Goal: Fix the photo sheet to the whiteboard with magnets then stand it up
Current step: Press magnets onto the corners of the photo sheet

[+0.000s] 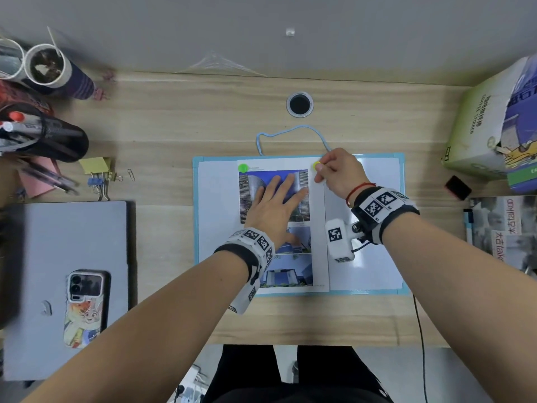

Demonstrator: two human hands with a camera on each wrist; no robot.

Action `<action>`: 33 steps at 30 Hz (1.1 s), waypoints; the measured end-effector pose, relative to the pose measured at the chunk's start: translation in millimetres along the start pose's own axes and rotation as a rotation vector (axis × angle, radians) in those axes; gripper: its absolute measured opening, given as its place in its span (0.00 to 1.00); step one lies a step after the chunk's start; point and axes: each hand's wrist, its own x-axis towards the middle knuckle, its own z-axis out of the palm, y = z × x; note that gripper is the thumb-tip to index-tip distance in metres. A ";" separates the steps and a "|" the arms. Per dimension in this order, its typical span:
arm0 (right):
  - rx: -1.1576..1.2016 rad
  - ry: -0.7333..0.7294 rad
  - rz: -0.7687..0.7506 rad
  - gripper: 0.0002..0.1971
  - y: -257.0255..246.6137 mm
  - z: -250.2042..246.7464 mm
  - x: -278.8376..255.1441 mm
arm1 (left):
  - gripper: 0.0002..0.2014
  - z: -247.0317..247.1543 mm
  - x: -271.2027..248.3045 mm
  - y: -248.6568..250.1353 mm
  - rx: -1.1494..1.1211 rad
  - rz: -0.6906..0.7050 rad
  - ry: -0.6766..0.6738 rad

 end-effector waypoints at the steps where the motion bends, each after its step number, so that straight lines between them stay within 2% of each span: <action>1: 0.012 0.000 -0.003 0.04 -0.1 0.5 -0.1 | 0.57 0.1 0.0 -0.2 0.002 0.001 0.000; 8: -0.017 0.061 0.009 0.02 -8.6 6.4 0.4 | 0.57 -0.5 -0.9 0.2 0.010 0.001 0.008; 15: -0.268 -0.009 -0.095 0.07 -12.1 9.0 -0.4 | 0.58 -0.8 -2.0 -1.9 0.021 0.018 0.004; 20: -0.415 0.019 -0.116 0.10 -18.1 12.7 0.9 | 0.58 -0.6 -1.9 -1.9 0.015 0.017 0.004; 26: -0.353 0.017 -0.115 0.11 -16.2 11.2 -0.9 | 0.58 -0.7 -1.8 -1.8 -0.015 0.017 0.000; 29: -0.275 0.040 -0.101 0.12 -15.0 6.2 -6.3 | 0.55 -4.5 -4.5 -3.6 -0.047 0.024 0.007; 31: -0.202 -0.004 -0.070 0.10 -16.0 1.5 -14.7 | 0.50 -13.3 -9.4 -4.5 -0.176 0.002 0.027; 33: -0.058 -0.124 -0.018 0.05 -18.4 -2.1 -27.3 | 0.45 -25.8 -15.4 -6.5 -0.347 -0.052 0.072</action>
